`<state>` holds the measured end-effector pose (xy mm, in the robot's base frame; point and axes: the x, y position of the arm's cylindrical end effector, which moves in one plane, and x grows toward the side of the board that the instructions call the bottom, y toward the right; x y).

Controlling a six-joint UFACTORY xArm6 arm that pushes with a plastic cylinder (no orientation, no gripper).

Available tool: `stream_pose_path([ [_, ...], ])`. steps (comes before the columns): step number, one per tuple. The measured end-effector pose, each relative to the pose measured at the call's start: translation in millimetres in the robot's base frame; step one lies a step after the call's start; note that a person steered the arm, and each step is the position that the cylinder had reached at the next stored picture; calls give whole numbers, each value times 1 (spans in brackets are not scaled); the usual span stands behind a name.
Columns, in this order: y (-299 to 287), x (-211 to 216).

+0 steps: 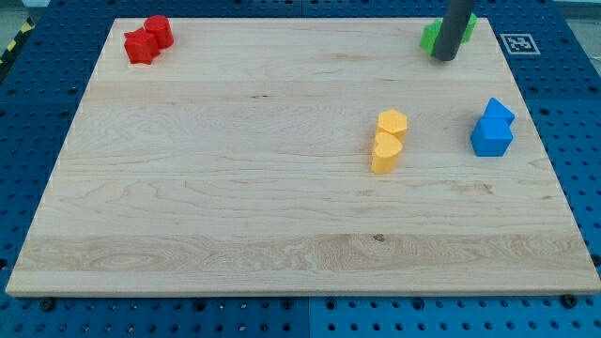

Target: Place the hexagon at the center left side of the board

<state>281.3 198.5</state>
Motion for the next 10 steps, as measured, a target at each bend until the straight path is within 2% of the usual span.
stream_pose_path([
  [1, -20, -4],
  [2, 6, -7],
  [4, 9, -7],
  [5, 8, 26],
  [9, 5, 58],
  [10, -6, 77],
])
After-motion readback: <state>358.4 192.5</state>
